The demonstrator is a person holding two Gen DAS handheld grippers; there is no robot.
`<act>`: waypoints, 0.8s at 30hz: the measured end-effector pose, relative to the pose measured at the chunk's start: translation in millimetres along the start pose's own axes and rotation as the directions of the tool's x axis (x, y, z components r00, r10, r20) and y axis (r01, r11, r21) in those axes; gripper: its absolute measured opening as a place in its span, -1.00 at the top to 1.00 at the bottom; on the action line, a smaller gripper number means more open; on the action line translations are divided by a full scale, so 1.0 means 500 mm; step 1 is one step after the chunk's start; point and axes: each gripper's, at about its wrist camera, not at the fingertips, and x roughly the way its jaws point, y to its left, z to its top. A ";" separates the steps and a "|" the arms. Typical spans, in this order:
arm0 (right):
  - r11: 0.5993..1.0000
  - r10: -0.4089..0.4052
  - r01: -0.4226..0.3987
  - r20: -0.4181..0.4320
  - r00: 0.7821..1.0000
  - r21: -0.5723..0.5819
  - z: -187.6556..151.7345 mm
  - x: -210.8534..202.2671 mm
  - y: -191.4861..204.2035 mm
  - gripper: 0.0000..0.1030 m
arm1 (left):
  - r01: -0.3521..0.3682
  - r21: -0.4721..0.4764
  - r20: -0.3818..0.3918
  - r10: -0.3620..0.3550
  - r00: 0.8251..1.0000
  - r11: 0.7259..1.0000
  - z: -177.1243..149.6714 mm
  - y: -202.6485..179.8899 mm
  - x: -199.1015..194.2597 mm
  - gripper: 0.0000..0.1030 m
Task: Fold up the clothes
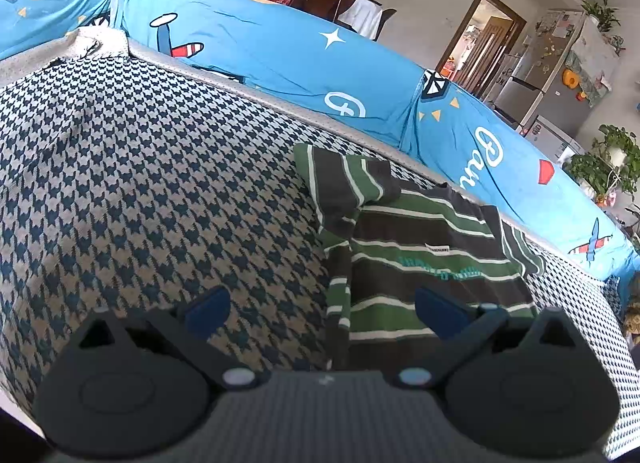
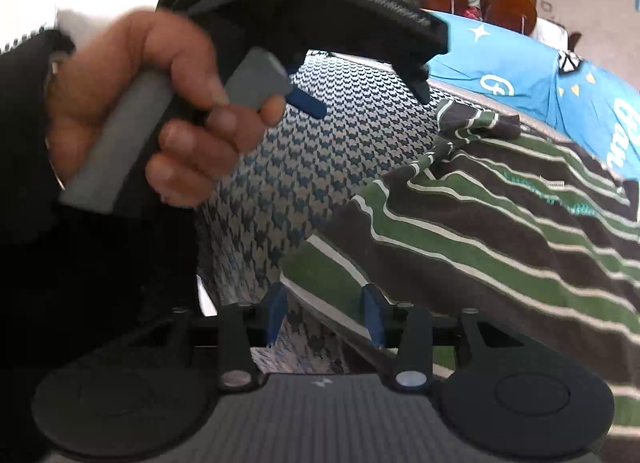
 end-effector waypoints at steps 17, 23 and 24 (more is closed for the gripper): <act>0.838 -0.305 0.259 0.018 0.952 0.481 0.031 -0.007 -0.191 0.65 | 0.008 -0.009 -0.009 -0.008 1.000 1.000 -0.002 -0.003 0.007 -0.99; 0.905 -0.226 0.170 0.103 0.969 0.390 0.036 -0.062 -0.143 0.65 | 0.010 -0.005 -0.012 -0.011 1.000 1.000 -0.003 -0.008 0.011 -0.99; 0.923 -0.205 0.154 0.113 0.972 0.352 0.039 -0.062 -0.127 0.65 | 0.010 -0.004 -0.012 -0.010 1.000 1.000 -0.004 -0.009 0.011 -0.99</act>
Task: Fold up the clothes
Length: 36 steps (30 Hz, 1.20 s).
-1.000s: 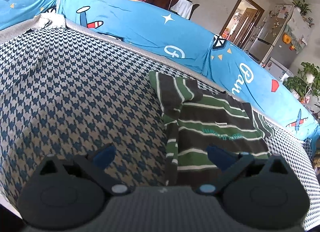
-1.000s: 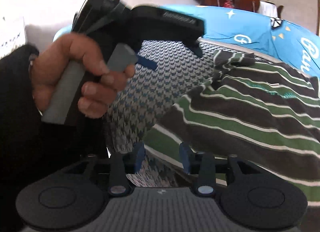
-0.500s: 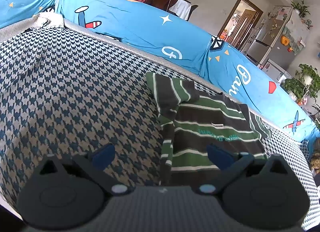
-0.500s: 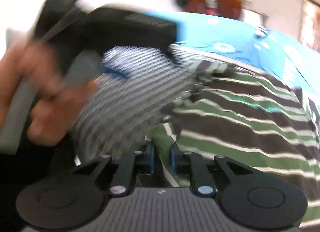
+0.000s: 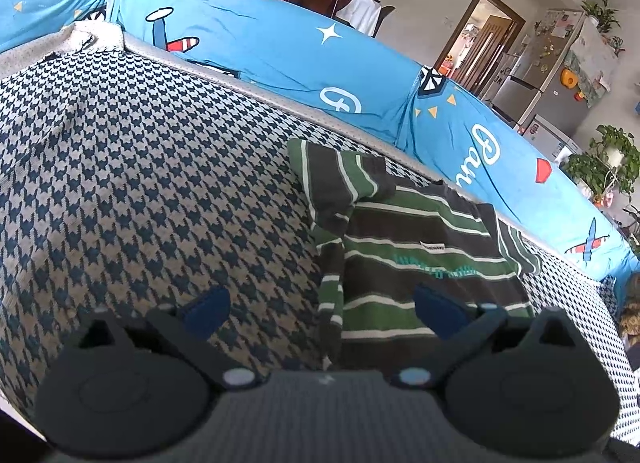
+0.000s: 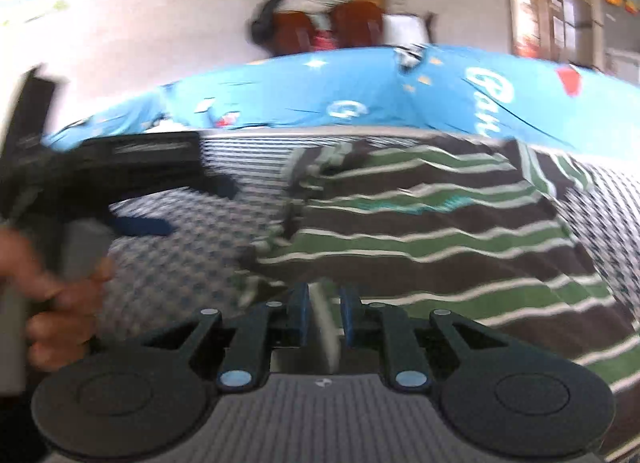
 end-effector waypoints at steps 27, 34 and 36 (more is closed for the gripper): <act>0.980 0.176 -0.185 -0.122 0.977 -0.073 -0.023 0.043 0.046 0.84 | -0.026 -0.046 0.028 0.028 0.999 0.999 0.005 0.014 -0.005 -0.99; 0.908 0.389 -0.413 -0.224 0.894 -0.069 -0.019 0.019 0.082 0.78 | -0.091 -0.045 0.062 0.093 0.994 0.995 0.009 0.013 -0.005 -0.99; 0.904 0.396 -0.422 -0.243 0.886 -0.065 -0.019 0.019 0.079 0.77 | -0.105 -0.043 0.061 0.108 0.992 0.994 0.008 0.011 -0.001 -0.99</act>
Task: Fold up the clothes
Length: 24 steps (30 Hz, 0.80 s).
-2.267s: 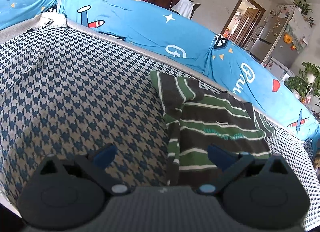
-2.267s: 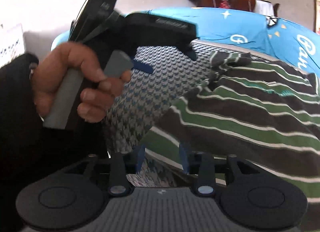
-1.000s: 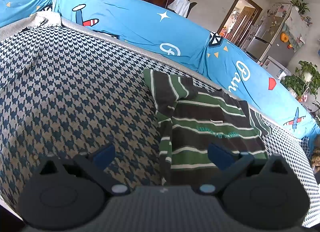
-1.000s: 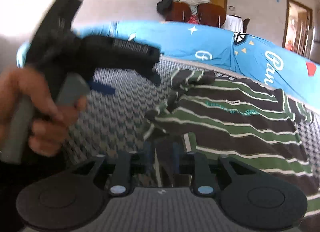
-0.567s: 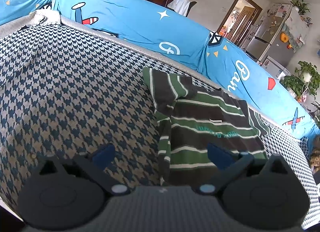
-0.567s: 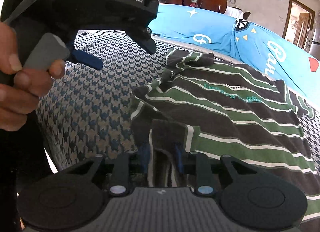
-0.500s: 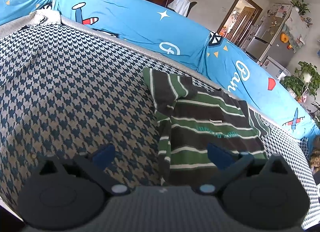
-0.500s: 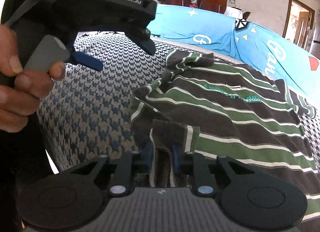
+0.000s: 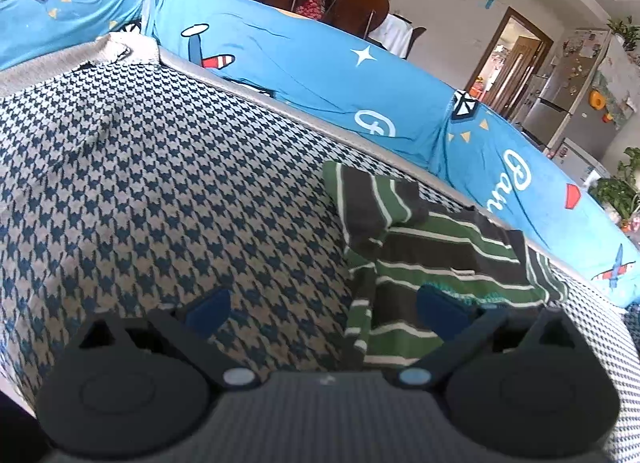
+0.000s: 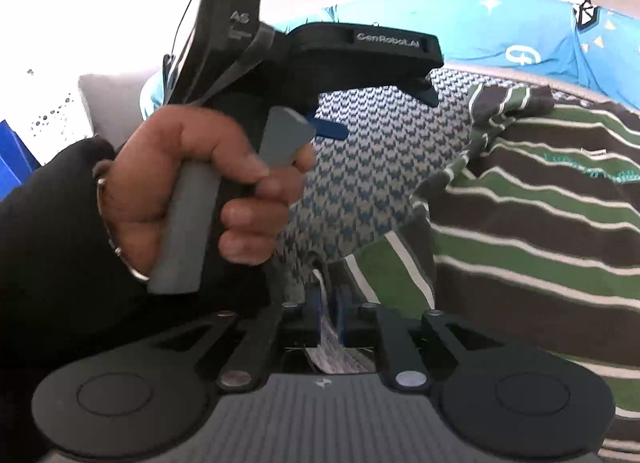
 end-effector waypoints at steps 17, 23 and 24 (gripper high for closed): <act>0.997 0.051 -0.052 -0.023 0.998 -0.051 0.012 -0.053 -0.060 0.41 | -0.001 -0.004 -0.061 0.001 0.998 1.000 0.033 -0.050 0.081 -0.99; 0.998 -0.044 0.043 -0.007 0.999 -0.053 0.035 -0.061 -0.125 0.40 | 0.003 0.002 -0.083 -0.003 0.997 1.000 0.059 -0.065 0.127 -0.99; 0.997 -0.062 0.062 -0.003 0.998 -0.049 0.040 -0.063 -0.138 0.40 | 0.006 0.004 -0.087 -0.006 0.996 1.000 0.063 -0.068 0.135 -0.99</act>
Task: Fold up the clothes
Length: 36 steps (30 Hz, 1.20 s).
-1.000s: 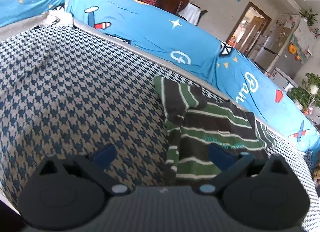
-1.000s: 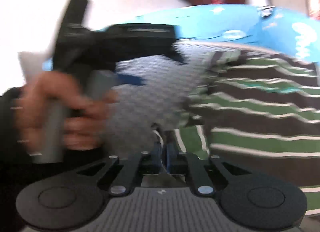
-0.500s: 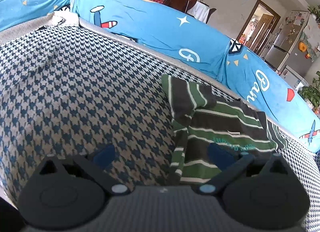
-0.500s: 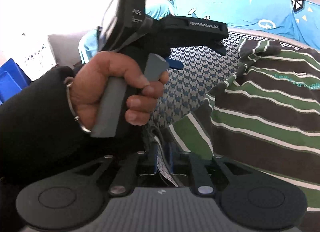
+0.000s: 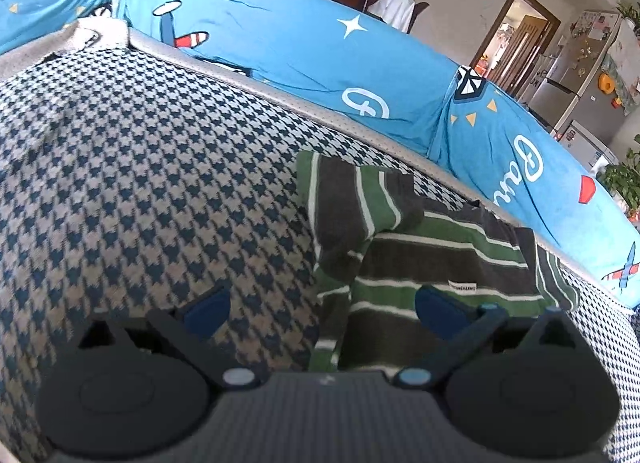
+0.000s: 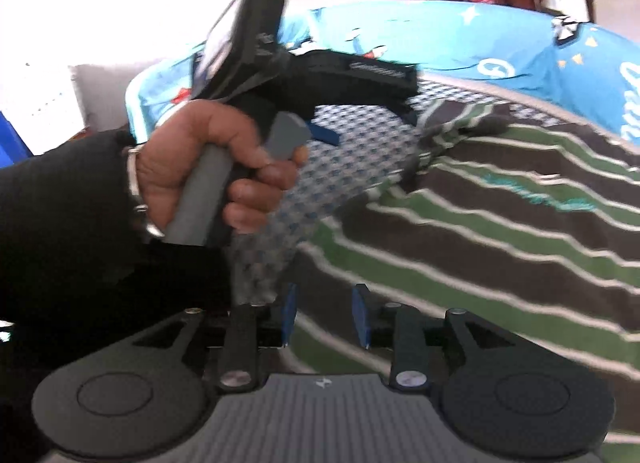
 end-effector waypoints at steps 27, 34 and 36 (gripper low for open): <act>0.794 -0.491 0.393 0.107 0.865 0.464 0.083 0.007 -0.423 0.15 | 0.020 -0.042 -0.118 -0.025 0.993 0.999 0.127 0.002 0.206 -0.99; 0.761 -0.531 0.419 0.105 0.841 0.496 0.098 0.031 -0.481 0.15 | 0.027 -0.036 -0.145 -0.032 0.989 0.999 0.144 0.000 0.238 -0.99; 0.752 -0.542 0.427 0.103 0.834 0.502 0.103 0.039 -0.496 0.15 | 0.025 -0.022 -0.143 -0.028 0.989 0.999 0.149 -0.002 0.246 -0.99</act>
